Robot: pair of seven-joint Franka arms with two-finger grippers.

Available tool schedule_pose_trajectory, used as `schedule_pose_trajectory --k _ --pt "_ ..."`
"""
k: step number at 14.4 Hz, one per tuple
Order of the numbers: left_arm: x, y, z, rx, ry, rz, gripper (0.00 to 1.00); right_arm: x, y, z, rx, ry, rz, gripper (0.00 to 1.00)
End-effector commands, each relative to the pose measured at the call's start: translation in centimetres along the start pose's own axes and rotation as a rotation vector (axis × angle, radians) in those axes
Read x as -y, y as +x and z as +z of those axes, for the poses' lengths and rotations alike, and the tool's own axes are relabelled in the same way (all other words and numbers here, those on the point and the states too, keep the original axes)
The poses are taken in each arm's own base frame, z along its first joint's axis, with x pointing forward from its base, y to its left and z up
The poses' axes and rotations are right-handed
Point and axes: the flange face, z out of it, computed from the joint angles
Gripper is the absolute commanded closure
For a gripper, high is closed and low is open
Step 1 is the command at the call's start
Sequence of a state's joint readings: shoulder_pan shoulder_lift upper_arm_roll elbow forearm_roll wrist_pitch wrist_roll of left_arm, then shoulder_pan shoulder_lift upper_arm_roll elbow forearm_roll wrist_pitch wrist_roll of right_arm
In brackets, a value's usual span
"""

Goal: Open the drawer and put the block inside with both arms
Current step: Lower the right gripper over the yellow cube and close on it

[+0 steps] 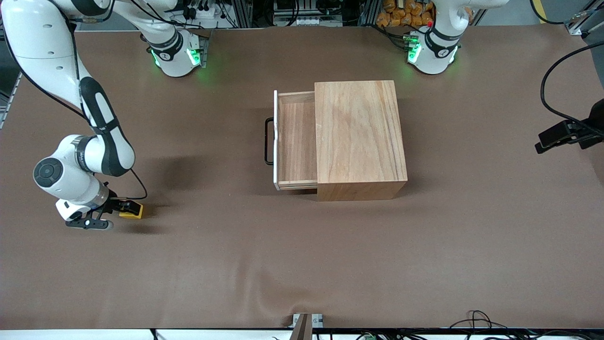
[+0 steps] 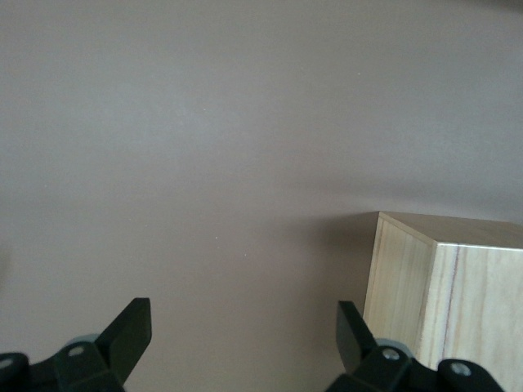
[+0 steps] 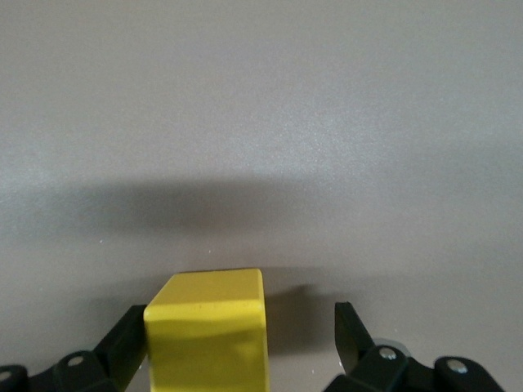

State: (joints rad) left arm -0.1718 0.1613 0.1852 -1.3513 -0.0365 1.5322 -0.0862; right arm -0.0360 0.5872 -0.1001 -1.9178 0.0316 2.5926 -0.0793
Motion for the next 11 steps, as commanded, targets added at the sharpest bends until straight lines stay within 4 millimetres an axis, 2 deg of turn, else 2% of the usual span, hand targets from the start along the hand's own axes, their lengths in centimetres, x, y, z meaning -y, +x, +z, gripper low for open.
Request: schedule_pose_trajectory --k 1,4,8,11 --pt "0.26 -1.41 -1.93 -0.036 -0.019 -0.005 0.00 -0.01 -0.95 1.25 -0.010 0.002 -0.016 0.00" --pt "0.58 -1.91 -2.83 -0.049 -0.023 -0.002 0.00 0.19 -1.20 1.67 -0.003 0.004 -0.010 0.00" --pt "0.72 -1.89 -2.10 -0.037 -0.020 -0.003 0.00 0.44 -1.16 1.64 -0.006 0.010 0.003 0.00" --pt "0.62 -1.74 -2.31 -0.054 -0.022 -0.002 0.00 0.70 -1.03 1.28 -0.023 0.011 0.005 0.00"
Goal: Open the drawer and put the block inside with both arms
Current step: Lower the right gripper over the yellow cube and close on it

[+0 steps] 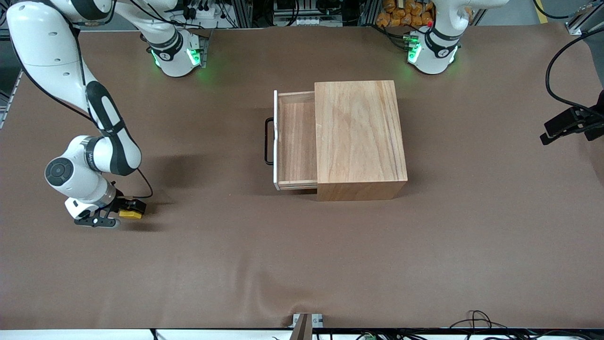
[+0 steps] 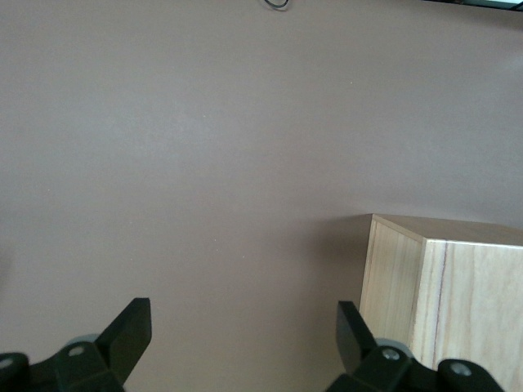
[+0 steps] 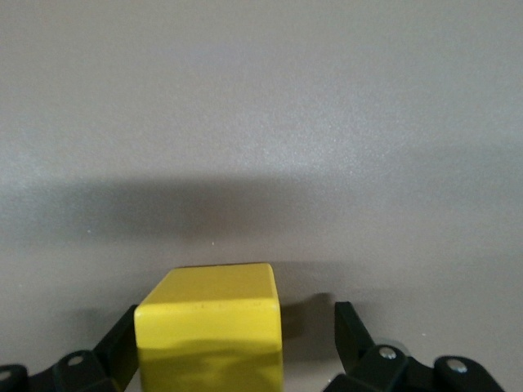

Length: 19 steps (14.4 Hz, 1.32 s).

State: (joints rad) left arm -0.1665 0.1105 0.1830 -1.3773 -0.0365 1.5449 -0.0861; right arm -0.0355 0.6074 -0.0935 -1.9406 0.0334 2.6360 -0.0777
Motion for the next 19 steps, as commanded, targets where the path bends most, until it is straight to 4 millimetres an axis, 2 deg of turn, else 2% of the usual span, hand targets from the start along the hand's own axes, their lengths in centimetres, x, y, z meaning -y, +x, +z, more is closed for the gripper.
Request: schedule_pose_trajectory --k 1,3,10,13,19 --pt "0.12 -0.46 -0.52 -0.020 -0.008 0.001 0.00 0.41 -0.22 -0.42 -0.023 0.010 0.012 0.00" --pt "0.18 -0.68 -0.75 -0.023 -0.010 0.001 0.00 0.97 -0.26 -0.36 -0.021 0.018 0.014 0.00" --pt "0.32 -0.80 -1.03 -0.028 -0.009 0.001 0.00 0.84 0.08 -0.73 -0.053 0.016 0.016 0.00" --pt "0.41 -0.83 -1.12 -0.029 -0.010 -0.001 0.00 0.76 -0.34 -0.37 -0.039 0.016 0.017 0.05" --pt "0.49 -1.40 -1.10 -0.022 -0.012 0.000 0.00 0.78 -0.78 0.00 -0.024 0.017 0.018 0.06"
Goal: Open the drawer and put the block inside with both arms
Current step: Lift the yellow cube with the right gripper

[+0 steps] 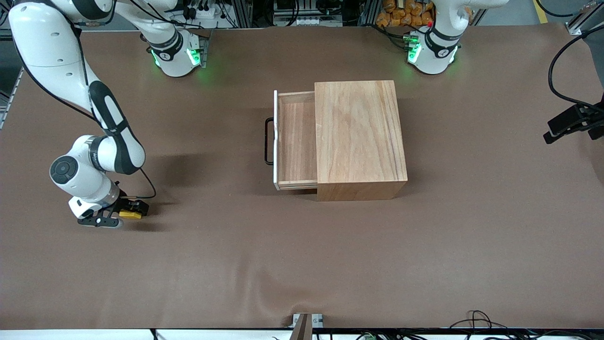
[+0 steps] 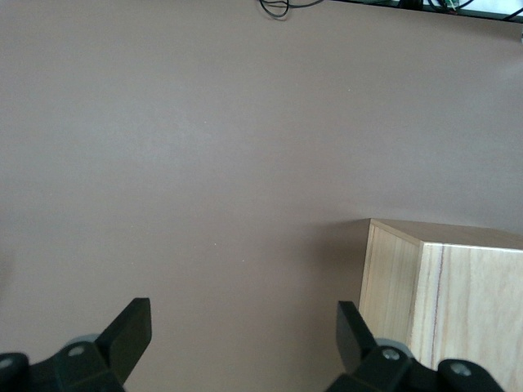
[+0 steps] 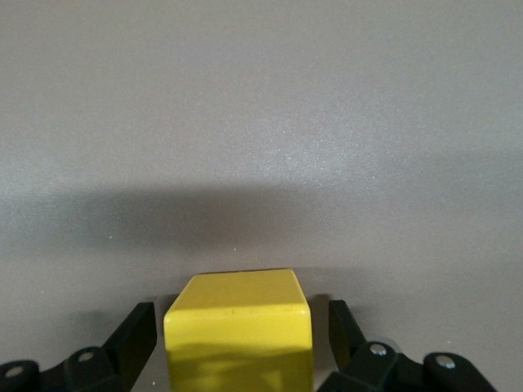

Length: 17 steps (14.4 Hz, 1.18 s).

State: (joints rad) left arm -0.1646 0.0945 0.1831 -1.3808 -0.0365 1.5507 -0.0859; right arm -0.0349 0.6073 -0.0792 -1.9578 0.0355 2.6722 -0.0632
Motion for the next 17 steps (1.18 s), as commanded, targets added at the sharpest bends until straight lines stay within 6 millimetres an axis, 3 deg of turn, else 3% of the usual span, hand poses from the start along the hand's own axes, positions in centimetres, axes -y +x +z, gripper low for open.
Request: schedule_pose_trajectory --k 1,2,5,7,12,17 --pt "0.3 -1.3 -0.4 -0.006 -0.010 0.001 0.00 -0.1 -0.5 -0.3 -0.005 0.008 0.012 0.12" --pt "0.3 -1.6 -0.4 -0.002 -0.012 0.004 0.00 -0.1 -0.5 -0.3 -0.005 0.008 0.012 0.18" --pt "0.2 -2.0 -0.4 0.001 -0.014 0.007 0.00 -0.2 -0.5 -0.3 -0.005 0.008 0.014 0.63" --pt "-0.2 -2.1 -0.4 0.001 -0.013 0.013 0.00 -0.2 -0.4 -0.7 -0.011 0.008 0.014 0.84" --pt "-1.0 -2.2 -0.3 0.000 0.018 0.034 0.00 -0.3 1.8 -6.9 -0.094 0.012 0.011 0.87" --pt "-0.9 -2.3 -0.4 0.002 0.018 0.034 0.00 0.0 6.2 -14.4 -0.001 0.034 0.008 0.87"
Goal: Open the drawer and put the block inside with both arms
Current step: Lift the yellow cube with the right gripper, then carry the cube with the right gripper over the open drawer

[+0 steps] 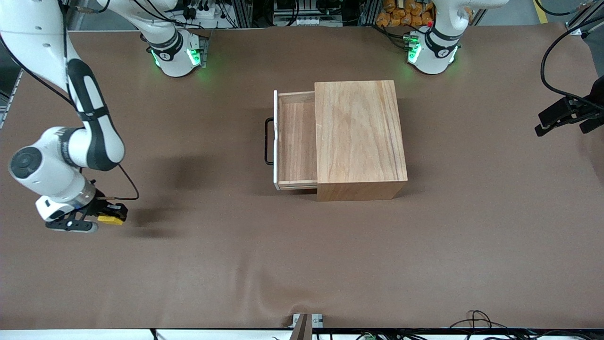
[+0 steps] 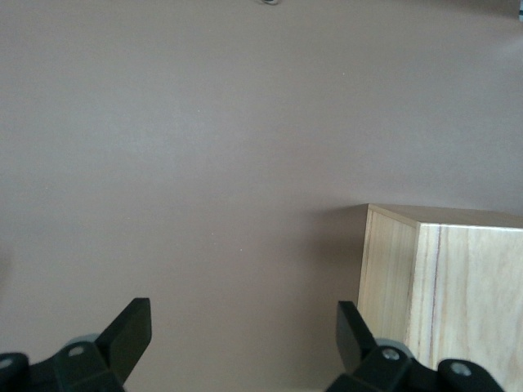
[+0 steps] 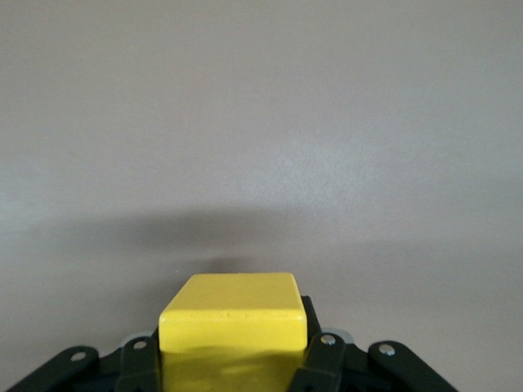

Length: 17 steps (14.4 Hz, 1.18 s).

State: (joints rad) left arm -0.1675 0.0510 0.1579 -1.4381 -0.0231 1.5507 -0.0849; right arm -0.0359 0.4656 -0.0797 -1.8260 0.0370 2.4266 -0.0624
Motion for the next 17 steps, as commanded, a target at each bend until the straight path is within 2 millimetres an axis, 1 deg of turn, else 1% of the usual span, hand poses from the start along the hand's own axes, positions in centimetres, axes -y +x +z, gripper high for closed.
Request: schedule_pose_trajectory --k 1,4,5,6,8,9,10,11,12,13,15,16,17 --pt "0.1 -0.8 -0.5 -0.013 0.015 0.005 0.00 1.0 1.7 -3.7 0.060 0.029 0.015 0.87" --pt "0.2 -0.8 -0.6 -0.014 0.014 0.007 0.00 6.2 2.3 -9.6 0.073 0.051 0.021 0.87" --pt "0.5 -0.8 -0.6 -0.014 0.014 0.019 0.00 8.0 1.9 -11.4 0.097 0.053 0.030 0.87" --pt "0.7 -0.7 -0.7 -0.019 0.014 0.036 0.00 10.2 1.1 -12.6 0.131 0.053 0.033 0.87" --pt "1.9 -0.6 -0.7 -0.020 0.016 0.061 0.00 15.8 -0.3 -15.6 0.122 0.057 0.050 0.87" --pt "2.7 -0.5 -0.6 -0.017 0.018 0.070 0.00 17.7 -0.9 -16.4 0.124 0.056 0.073 0.86" --pt "3.0 -0.4 -0.5 -0.016 0.017 0.075 0.00 19.7 -1.5 -17.4 0.118 0.060 0.085 0.86" --pt "3.2 -0.4 -0.6 -0.017 0.016 0.079 0.00 22.1 -2.4 -18.0 0.120 0.062 0.085 0.86" --pt "3.1 -0.4 -0.6 -0.017 0.016 0.087 0.00 25.0 -3.4 -18.5 0.122 0.062 0.078 0.86" --pt "2.6 -0.3 -0.4 -0.014 0.017 0.093 0.00 28.3 -4.8 -18.8 0.124 0.063 0.087 0.86" --pt "2.2 -0.1 -0.1 -0.011 0.018 0.101 0.00 34.7 -7.9 -18.7 0.127 0.048 0.092 0.87" --pt "1.9 0.1 0.1 -0.008 0.016 0.104 0.00 37.5 -9.6 -18.7 0.129 0.044 0.080 0.87" --pt "1.7 0.1 0.2 -0.006 0.010 0.106 0.00 39.7 -11.0 -18.5 0.134 0.042 0.080 0.87"
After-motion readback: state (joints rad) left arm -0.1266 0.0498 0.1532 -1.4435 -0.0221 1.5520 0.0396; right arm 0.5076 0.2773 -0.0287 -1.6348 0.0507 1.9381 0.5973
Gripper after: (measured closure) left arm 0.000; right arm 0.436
